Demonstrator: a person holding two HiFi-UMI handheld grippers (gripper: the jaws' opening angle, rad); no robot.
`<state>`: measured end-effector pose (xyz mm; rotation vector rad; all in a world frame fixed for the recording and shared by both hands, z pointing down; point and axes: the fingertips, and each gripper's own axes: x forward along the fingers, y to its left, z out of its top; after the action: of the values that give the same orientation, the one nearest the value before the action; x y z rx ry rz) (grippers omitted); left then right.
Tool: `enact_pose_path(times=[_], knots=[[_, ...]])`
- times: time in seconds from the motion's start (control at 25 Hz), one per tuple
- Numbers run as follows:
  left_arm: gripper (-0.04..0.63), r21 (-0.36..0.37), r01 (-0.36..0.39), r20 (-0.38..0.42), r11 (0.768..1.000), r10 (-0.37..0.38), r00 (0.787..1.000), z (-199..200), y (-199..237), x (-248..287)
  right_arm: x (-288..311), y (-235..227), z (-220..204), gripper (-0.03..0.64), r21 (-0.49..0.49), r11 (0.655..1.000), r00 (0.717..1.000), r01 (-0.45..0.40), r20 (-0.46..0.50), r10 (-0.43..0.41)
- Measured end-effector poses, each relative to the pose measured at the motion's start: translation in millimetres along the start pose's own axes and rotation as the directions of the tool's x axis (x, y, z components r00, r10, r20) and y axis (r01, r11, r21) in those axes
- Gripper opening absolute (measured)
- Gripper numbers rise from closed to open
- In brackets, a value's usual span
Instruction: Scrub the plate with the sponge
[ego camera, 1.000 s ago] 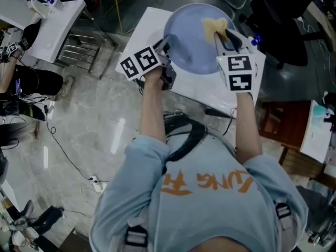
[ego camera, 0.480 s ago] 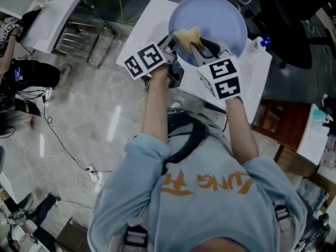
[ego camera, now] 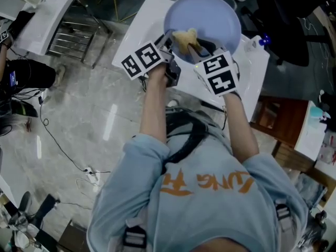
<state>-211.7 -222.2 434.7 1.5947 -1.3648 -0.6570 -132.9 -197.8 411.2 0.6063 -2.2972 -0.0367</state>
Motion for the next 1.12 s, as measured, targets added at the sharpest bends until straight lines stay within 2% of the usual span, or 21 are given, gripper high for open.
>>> enact_pose_path(times=[0.36, 0.6, 0.92, 1.12], knots=[[0.029, 0.077, 0.013, -0.039, 0.997, -0.010, 0.999, -2.1, -12.2, 7.1, -6.2, -40.8, -18.5, 0.094, -0.035, 0.989, 0.988, 0.147, -0.047, -0.148], [0.031, 0.075, 0.011, -0.039, 0.997, -0.008, 0.999, -4.6, -12.1, 7.6, -22.8, -77.9, -37.4, 0.095, 0.016, 0.973, 0.972, 0.230, -0.059, -0.229], [0.031, 0.085, 0.007, -0.026, 0.996, -0.004, 1.000, 0.7, -12.1, 7.8, -52.9, -122.7, -46.6, 0.094, 0.089, 0.933, 0.937, 0.349, -0.035, -0.347], [0.031, 0.084, -0.010, -0.016, 0.996, 0.011, 1.000, 1.1, -7.6, 5.3, -68.1, -140.0, -41.6, 0.094, 0.113, 0.898, 0.902, 0.426, 0.017, -0.431]])
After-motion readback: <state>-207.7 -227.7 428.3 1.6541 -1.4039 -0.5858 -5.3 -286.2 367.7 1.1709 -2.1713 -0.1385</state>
